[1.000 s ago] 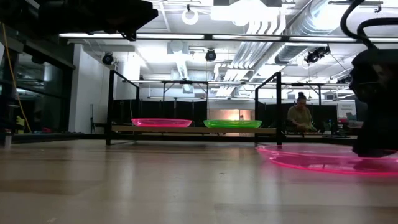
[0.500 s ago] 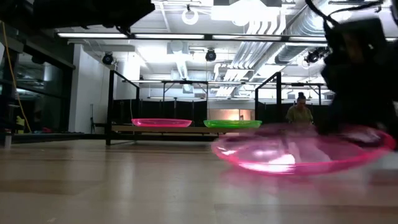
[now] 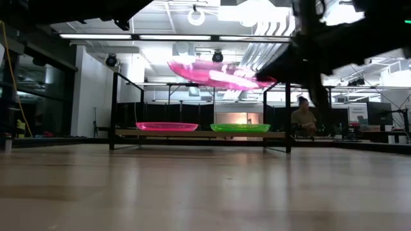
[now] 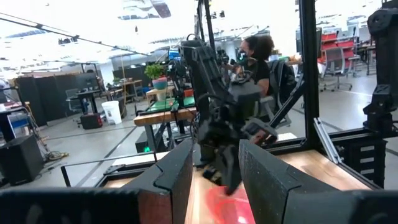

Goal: Place and stack plates onto a shelf
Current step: Stack the pink plate on top of the other pink plate on the shelf

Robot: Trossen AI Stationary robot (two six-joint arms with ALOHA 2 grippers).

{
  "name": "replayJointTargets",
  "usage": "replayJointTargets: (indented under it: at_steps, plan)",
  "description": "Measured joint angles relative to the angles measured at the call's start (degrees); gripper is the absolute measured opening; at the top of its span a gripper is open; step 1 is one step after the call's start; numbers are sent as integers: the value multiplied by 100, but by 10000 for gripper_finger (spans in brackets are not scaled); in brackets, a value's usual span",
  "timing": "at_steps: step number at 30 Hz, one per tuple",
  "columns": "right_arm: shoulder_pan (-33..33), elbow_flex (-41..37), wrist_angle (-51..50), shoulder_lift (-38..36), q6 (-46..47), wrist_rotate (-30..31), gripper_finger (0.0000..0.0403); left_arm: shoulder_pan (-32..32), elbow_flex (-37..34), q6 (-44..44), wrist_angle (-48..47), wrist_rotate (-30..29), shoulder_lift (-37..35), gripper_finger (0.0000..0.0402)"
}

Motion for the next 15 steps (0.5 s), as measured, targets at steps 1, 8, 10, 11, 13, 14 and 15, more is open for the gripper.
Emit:
replayJointTargets:
  at_steps: [1, 8, 10, 11, 13, 14, 15]
  plan:
    - [-135, 84, 30, -1, -143, 15, 0, 0, 0, 0, 3, 0, -17, 119]
    - [-1241, 1102, -277, -1, -1431, -195, 0, -4, 0, -2, 0, 0, -44, 119]
    - [-1622, 1484, -773, -1, -1739, -340, 0, -4, 0, -2, 24, 0, -44, 119]
    - [-1827, 1667, -1080, -1, -1849, -426, 0, -11, -2, -2, 40, 2, -55, 119]
    - [-2211, 2027, -1679, 10, -2027, -637, 0, -61, -2, 10, 78, 0, -102, 119]
    - [-2388, 2191, -1928, 34, -2091, -705, 0, -102, -2, 63, 103, 1, -127, 119]
    - [-2555, 2334, -2137, 59, -2167, -775, 0, -155, -2, 137, 98, 3, -160, 119]
